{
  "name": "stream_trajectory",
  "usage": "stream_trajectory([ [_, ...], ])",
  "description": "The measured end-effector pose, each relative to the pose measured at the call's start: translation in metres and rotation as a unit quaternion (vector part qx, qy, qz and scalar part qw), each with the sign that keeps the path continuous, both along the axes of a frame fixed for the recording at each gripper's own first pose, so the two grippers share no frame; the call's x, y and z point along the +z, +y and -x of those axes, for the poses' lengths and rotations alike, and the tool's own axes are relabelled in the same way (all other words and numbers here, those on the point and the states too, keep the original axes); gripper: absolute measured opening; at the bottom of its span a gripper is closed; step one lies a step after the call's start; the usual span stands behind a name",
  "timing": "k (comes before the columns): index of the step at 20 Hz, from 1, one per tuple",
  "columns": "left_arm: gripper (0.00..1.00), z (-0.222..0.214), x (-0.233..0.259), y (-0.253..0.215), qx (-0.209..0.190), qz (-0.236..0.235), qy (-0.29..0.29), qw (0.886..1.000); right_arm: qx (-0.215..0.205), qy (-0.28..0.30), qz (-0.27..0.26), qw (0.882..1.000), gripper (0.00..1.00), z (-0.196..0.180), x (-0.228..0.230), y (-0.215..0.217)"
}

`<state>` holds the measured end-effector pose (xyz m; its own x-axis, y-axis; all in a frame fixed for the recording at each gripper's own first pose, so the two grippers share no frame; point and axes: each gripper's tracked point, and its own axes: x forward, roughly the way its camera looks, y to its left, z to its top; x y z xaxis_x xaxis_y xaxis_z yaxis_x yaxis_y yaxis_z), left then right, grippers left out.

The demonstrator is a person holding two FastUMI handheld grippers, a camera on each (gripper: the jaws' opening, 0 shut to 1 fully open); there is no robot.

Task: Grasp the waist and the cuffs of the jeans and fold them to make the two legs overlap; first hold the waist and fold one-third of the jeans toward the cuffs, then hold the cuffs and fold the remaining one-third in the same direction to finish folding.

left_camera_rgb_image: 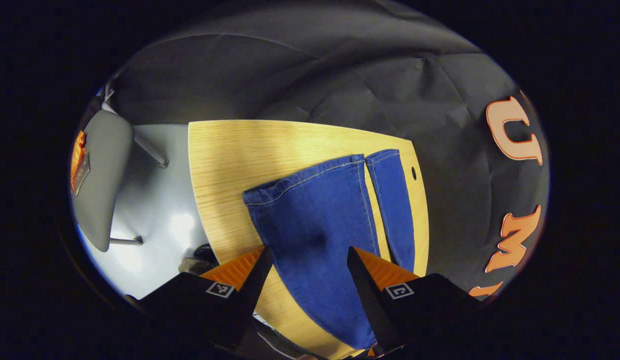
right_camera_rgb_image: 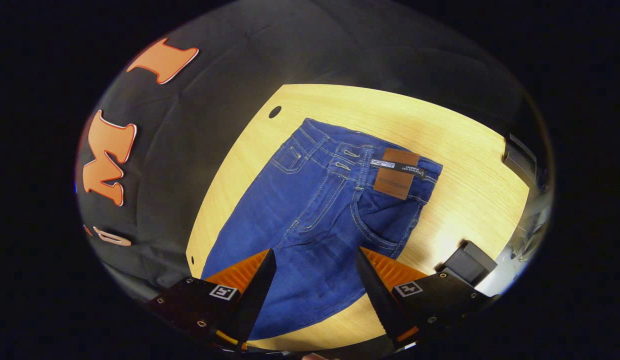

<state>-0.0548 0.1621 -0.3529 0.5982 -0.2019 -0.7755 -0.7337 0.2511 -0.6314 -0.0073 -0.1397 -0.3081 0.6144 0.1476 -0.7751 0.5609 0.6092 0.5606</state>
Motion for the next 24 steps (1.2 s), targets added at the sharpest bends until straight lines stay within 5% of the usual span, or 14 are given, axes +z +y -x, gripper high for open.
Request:
stream_trajectory([
  [8,0.87,-0.038,-0.007,-0.008,-0.038,-0.018,-0.038,0.998,-0.021,0.01,-0.013,1.0,0.98,0.006,-0.011,-0.018],
  [11,0.71,-0.045,-0.011,-0.007,-0.057,-0.03,-0.035,0.997,-0.03,0.012,-0.01,0.999,0.98,0.01,-0.014,-0.029],
  [14,0.43,-0.047,-0.013,-0.005,-0.07,-0.031,-0.028,0.997,-0.048,0.013,-0.003,0.999,0.98,0.014,-0.017,-0.046],
  [24,0.44,-0.053,-0.012,-0.004,-0.083,-0.046,-0.001,0.995,-0.091,0.054,-0.002,0.994,1.0,-0.004,-0.056,-0.079],
])
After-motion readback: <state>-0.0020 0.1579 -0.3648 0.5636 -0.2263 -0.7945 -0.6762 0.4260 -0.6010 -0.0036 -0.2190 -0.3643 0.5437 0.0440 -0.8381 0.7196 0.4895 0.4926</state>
